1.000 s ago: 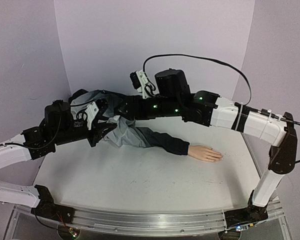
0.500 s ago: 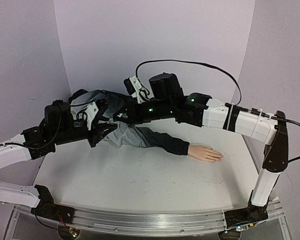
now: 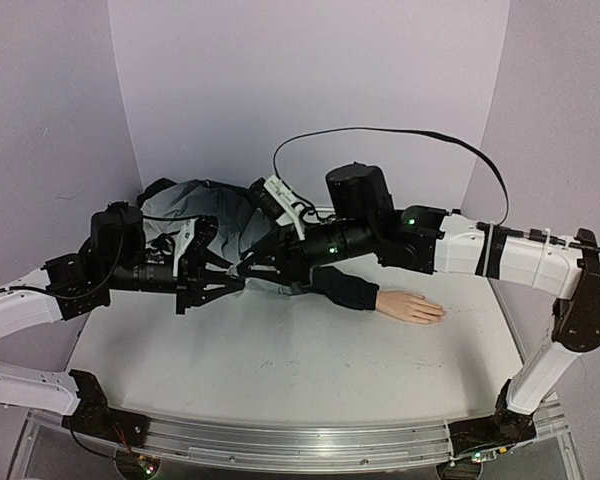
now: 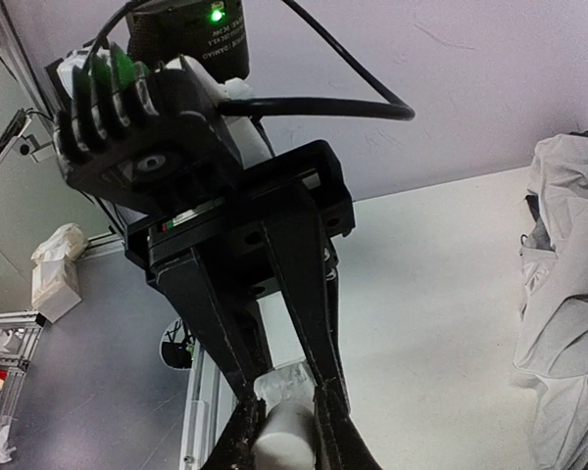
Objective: Paint the nails
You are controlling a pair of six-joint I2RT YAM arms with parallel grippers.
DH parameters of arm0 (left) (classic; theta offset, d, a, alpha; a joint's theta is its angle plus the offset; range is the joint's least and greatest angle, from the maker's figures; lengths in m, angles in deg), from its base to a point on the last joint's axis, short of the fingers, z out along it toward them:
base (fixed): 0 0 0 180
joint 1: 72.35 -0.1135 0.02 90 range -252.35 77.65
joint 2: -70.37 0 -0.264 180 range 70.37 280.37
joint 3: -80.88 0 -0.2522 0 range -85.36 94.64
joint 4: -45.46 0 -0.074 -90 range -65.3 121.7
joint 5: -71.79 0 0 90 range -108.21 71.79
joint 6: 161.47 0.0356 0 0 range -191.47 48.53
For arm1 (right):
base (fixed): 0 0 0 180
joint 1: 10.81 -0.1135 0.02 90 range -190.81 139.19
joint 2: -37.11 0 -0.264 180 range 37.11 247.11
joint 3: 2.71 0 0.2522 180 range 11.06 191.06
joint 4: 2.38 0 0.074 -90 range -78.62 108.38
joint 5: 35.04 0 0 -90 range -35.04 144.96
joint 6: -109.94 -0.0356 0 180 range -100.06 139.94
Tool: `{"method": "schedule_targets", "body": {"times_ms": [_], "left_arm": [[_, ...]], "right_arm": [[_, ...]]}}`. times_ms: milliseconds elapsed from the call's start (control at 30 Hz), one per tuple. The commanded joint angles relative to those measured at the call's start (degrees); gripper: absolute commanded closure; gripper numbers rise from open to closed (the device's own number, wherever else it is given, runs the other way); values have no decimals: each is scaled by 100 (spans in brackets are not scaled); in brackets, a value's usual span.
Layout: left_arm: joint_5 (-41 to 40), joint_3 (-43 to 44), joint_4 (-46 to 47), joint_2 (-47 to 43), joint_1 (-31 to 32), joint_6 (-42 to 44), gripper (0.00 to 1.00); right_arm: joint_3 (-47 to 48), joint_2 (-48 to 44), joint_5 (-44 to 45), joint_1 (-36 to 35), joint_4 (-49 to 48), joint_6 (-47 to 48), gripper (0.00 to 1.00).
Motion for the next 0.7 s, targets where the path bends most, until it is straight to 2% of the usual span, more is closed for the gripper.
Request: {"method": "schedule_targets", "body": {"times_ms": [0,33,67,133,267,367,433,500,667], "left_arm": [[-815,281,596,36,-13,-63,100],[-1085,266,596,41,-13,-41,100],[-1416,265,596,46,-13,19,100],[-1843,263,596,53,-13,91,100],[-2204,258,596,27,-13,193,100],[-2295,276,596,33,-13,201,100],[-2307,275,596,17,-13,196,100],[-2299,262,596,-13,-13,201,100],[-2337,241,493,-64,-13,231,100]], "right_arm": [[8,-149,1030,-169,-141,-282,35],[-3,-225,1511,-153,-96,-504,21],[2,-297,1952,-112,-15,-755,10],[-6,-414,2203,74,80,-1329,7],[-7,-475,2303,259,98,-2535,8],[134,-340,2056,263,36,-2986,16],[302,-160,1681,260,-76,-3086,27],[445,10,1437,239,-191,-3119,34],[539,134,1260,207,-500,-3137,35]]}}
